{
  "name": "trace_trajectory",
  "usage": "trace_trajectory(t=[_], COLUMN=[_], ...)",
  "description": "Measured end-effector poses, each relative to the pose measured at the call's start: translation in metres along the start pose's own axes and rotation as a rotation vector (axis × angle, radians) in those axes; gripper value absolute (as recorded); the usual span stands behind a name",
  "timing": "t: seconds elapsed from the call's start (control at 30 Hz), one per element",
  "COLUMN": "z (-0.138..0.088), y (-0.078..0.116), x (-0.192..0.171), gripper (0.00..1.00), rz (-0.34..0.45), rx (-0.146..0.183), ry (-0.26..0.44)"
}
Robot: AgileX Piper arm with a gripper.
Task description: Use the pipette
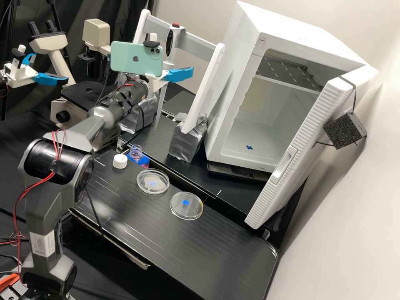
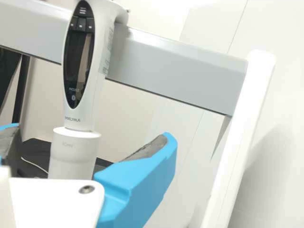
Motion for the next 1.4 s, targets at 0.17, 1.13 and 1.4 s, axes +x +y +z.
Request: trace_trajectory(t=[0.17, 1.13, 1.4], z=[0.0007, 0.0012, -0.0007], y=[-0.0007, -0.0022, -0.0011], x=[0.0004, 0.0014, 0.0018], gripper=[0.00, 0.00, 0.00], rz=[-0.002, -0.005, -0.016], rx=[0.011, 0.011, 0.027], ry=[-0.005, -0.007, 0.000])
